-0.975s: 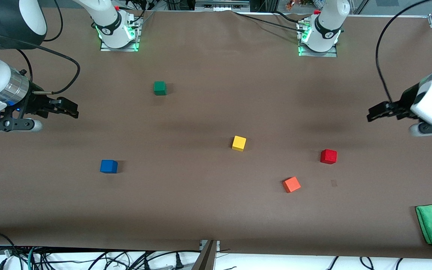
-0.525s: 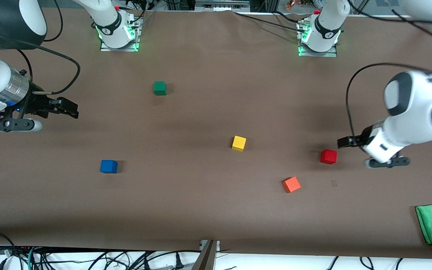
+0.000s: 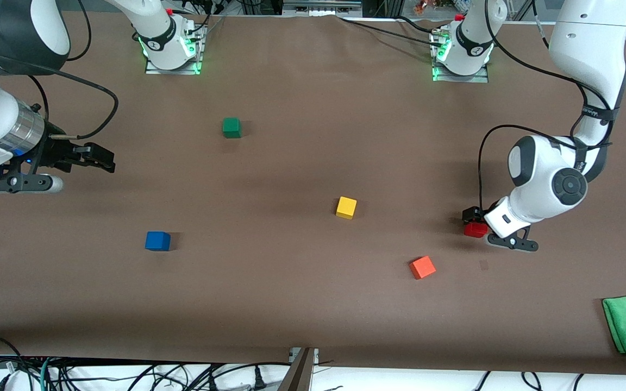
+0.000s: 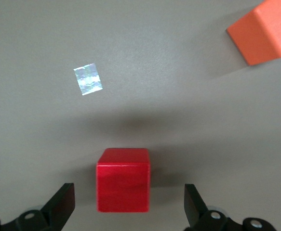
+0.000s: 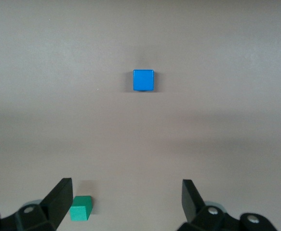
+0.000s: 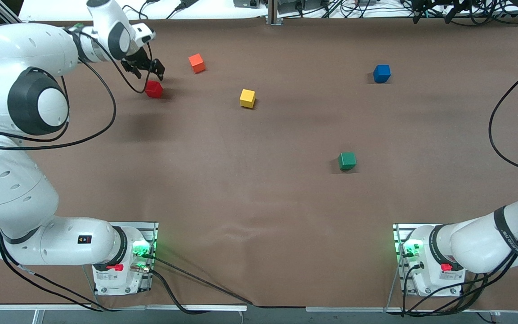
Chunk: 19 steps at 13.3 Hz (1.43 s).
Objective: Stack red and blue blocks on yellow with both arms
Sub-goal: 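Close the left gripper on the red block and lift it, then carry the red block over the yellow block with the left gripper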
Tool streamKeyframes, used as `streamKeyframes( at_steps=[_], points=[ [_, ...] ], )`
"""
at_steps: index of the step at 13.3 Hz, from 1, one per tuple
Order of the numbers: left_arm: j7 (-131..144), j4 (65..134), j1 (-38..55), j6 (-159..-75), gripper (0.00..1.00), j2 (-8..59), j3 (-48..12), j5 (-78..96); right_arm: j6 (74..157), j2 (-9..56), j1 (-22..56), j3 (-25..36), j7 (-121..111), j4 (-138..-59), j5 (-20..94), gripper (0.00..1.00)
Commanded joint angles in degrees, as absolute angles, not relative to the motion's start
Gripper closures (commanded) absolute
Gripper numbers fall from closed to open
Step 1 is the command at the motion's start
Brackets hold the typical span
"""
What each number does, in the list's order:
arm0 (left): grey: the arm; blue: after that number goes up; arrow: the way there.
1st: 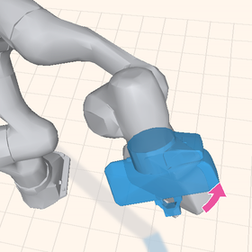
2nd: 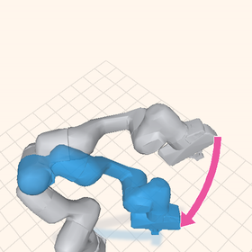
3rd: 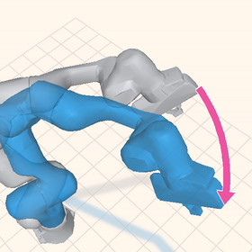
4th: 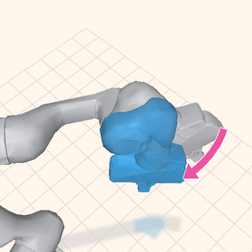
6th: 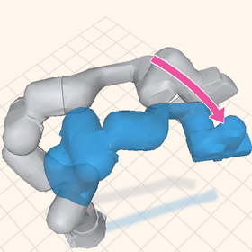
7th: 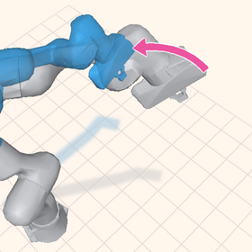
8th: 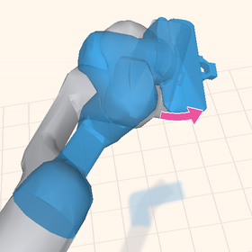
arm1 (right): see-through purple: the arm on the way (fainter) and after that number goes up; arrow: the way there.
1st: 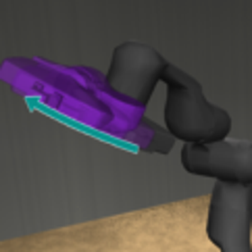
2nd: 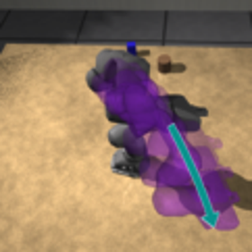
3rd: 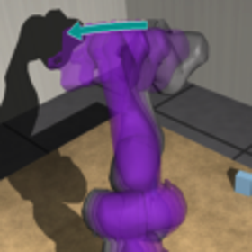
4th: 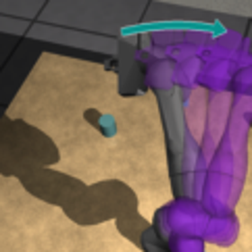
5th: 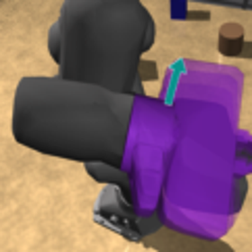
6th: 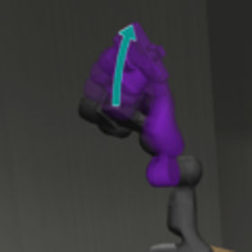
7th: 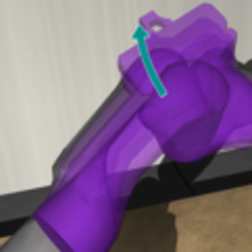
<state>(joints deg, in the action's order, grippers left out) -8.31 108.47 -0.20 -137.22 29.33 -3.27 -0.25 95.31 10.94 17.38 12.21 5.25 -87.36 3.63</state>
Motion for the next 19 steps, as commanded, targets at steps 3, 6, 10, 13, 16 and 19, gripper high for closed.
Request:
streamKeyframes(
  at_steps=[3,6,10,13,16,19],
  points=[
    [-9.3,110.6,-0.3,-142.7,0.0,30.8,-3.2,-2.2,94.7,11.4,17.2,12.1,4.9,-85.8,2.9,0.0],
    [-9.1,110.7,-0.4,-144.1,0.17,31.6,-3.2,-2.1,94.7,11.4,17.2,12.1,4.9,-85.8,2.9,0.0],
    [-9.1,110.6,-0.5,-143.3,1.0,30.9,-3.3,-1.9,94.7,11.4,17.1,12.1,4.9,-85.8,2.9,0.0],
    [-6.4,108.2,0.3,-140.5,1.0,29.0,-6.1,-1.3,94.7,11.4,17.1,12.1,4.9,-85.8,2.9,0.0],
    [8.3,104.4,7.1,-136.3,1.0,29.1,-9.5,-1.7,94.7,11.4,17.1,12.1,4.9,-85.8,2.9,0.0],
    [13.8,96.4,15.6,-131.9,1.0,31.7,-10.7,-2.1,94.7,11.4,17.2,12.1,4.9,-85.8,2.9,0.0]
  ],
)
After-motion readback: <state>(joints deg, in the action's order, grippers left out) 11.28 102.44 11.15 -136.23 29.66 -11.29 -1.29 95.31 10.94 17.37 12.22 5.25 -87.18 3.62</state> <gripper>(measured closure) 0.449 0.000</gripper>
